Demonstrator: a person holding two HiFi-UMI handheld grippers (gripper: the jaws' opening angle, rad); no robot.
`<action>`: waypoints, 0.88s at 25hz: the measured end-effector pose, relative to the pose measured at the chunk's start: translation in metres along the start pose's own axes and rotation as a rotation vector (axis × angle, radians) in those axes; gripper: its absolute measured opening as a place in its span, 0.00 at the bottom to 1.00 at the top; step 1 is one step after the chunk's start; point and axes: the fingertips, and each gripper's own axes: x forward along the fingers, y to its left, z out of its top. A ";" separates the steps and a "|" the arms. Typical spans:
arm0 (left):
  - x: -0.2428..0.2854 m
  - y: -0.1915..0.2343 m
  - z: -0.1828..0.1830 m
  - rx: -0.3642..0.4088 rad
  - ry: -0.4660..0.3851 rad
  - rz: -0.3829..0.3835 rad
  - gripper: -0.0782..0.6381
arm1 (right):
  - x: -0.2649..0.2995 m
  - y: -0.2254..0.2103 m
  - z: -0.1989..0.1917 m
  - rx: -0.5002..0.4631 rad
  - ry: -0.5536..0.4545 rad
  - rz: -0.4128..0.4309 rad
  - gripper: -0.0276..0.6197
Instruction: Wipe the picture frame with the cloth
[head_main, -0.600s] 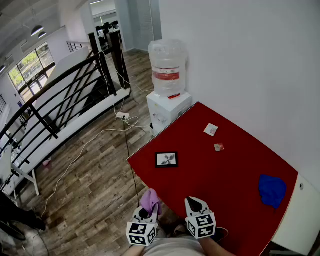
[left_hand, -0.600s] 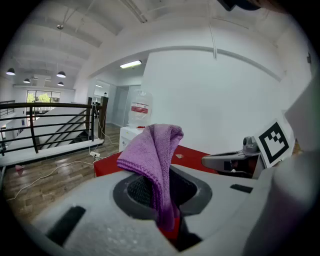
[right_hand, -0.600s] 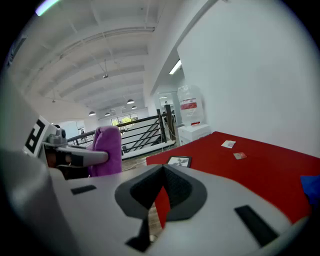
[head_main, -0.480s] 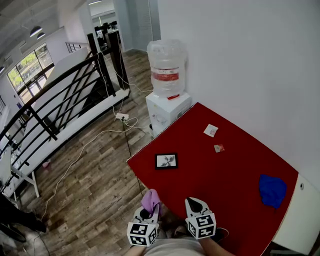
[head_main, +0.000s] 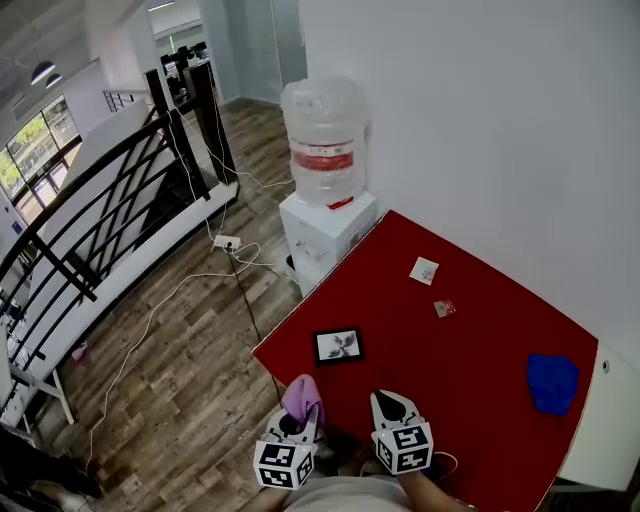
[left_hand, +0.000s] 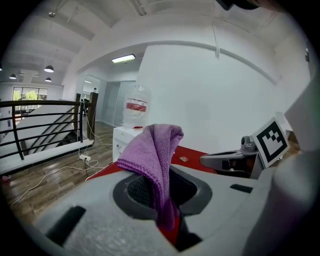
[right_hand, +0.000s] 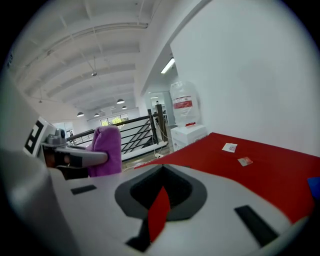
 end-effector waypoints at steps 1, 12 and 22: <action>0.005 0.009 0.004 0.005 0.004 -0.010 0.18 | 0.009 0.001 0.004 0.006 -0.001 -0.011 0.05; 0.046 0.042 0.027 0.026 0.040 -0.083 0.18 | 0.045 -0.002 0.028 0.017 0.005 -0.076 0.05; 0.071 0.035 0.034 0.011 0.055 -0.046 0.18 | 0.063 -0.032 0.048 -0.002 0.020 -0.043 0.05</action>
